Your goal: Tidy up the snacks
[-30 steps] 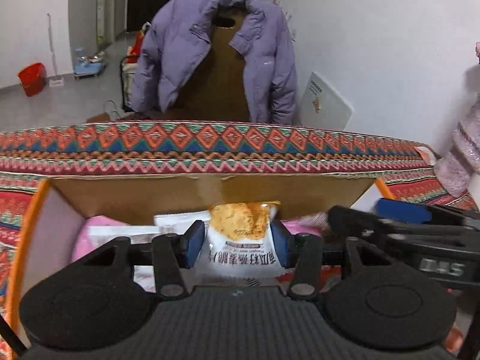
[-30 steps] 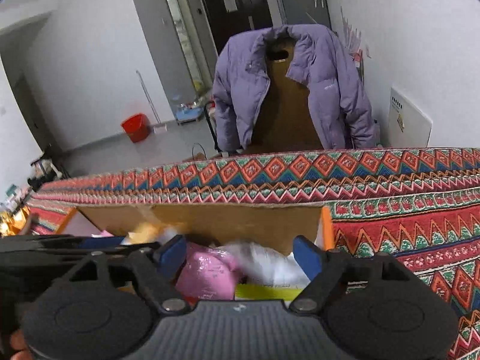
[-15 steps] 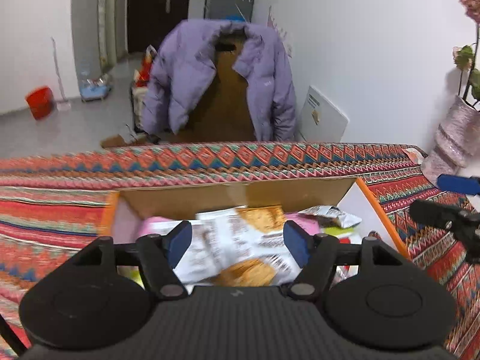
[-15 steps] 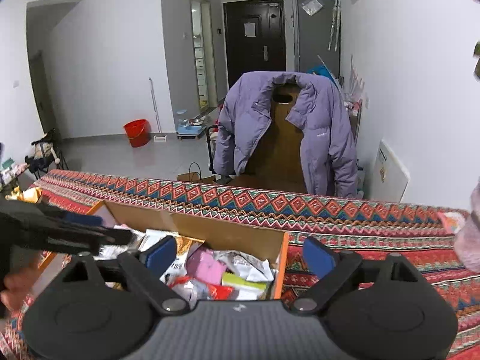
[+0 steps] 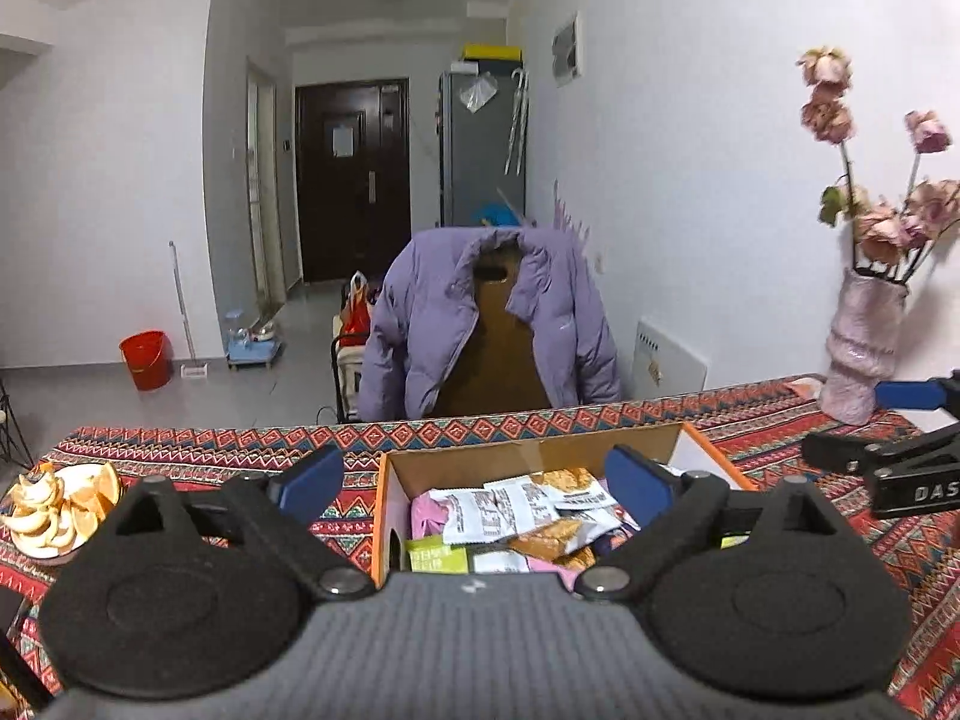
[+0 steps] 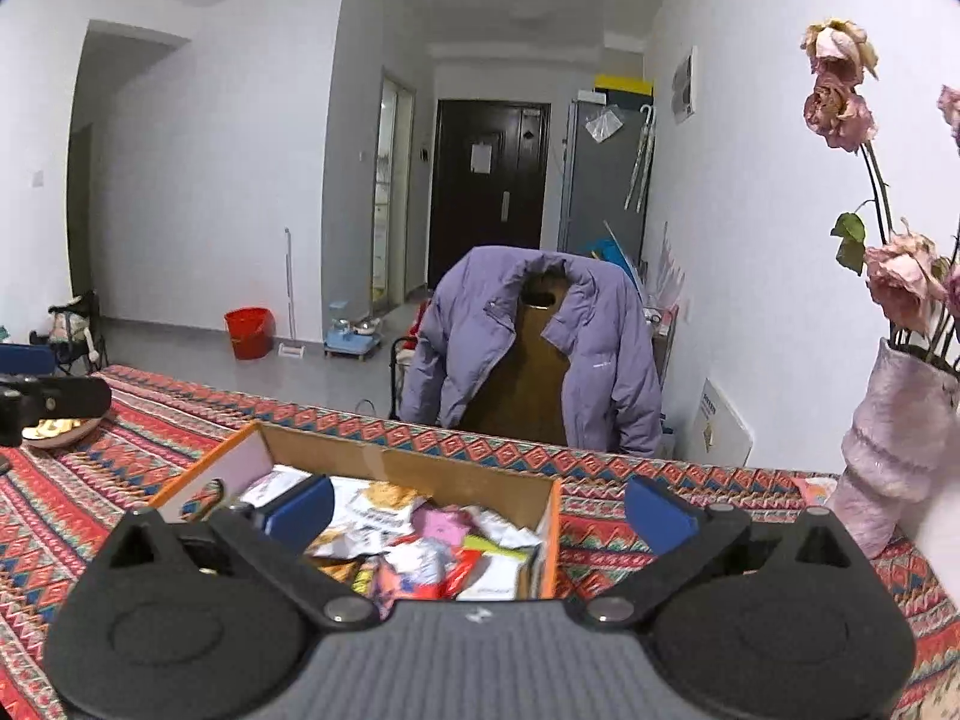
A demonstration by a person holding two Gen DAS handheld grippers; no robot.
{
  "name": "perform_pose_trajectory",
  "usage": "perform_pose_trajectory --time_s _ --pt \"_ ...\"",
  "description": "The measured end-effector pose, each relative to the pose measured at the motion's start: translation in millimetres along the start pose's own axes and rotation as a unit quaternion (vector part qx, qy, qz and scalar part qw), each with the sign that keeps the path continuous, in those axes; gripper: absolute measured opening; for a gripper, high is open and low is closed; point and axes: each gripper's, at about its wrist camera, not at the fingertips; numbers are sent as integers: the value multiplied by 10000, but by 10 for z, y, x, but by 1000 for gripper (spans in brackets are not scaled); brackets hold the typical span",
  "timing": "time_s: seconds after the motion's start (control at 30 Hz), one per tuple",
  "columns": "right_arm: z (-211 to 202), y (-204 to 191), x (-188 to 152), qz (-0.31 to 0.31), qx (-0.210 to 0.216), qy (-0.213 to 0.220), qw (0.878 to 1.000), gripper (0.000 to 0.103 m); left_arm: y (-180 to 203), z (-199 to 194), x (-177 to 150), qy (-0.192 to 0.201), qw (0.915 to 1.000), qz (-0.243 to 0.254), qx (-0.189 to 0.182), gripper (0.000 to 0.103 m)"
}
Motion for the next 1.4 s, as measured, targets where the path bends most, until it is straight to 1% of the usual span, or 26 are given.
perform_pose_trajectory --time_s 0.23,0.43,0.57,0.67,0.77,0.9,1.03,1.1,1.2,1.4 --pt "-245 -207 -145 50 52 368 9993 103 -31 -345 -223 231 9997 -90 -5 98" --pt "-633 -398 -295 -21 30 724 9974 103 -103 -668 -398 344 9992 -209 79 100" --pt "-919 -570 -450 -192 -4 770 9968 103 -162 -994 -573 402 9985 -357 138 100" --pt "-1141 -728 -633 -294 -48 756 9967 103 -216 -1284 -754 400 9978 -514 117 102" --pt "-1359 -889 -819 -368 -7 725 9967 103 -280 -1561 -949 439 9975 -550 109 102" --pt "-1639 -1109 -1098 -418 108 742 9963 103 -311 -1913 -1205 561 9973 -452 148 103" --pt "-1866 -1289 -1333 -386 170 747 9963 103 -352 -2235 -1493 644 9972 -379 91 103" --pt "-1997 -1368 -1465 -337 217 804 9960 103 -370 -2360 -1642 616 9971 -393 196 103" --pt "-2180 -1472 -1649 -242 235 824 9960 103 -411 -2562 -1826 587 9971 -412 237 103" --pt "-2546 -1745 -2004 -210 403 899 9949 103 -469 -2999 -2159 680 9965 -384 306 103"
Point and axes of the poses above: each gripper's, at about its wrist camera, not at the fingertips, and z roughly the way its jaws point, y to its right, x to its top, and after that the axes turned 14 degrees about x, right-handed
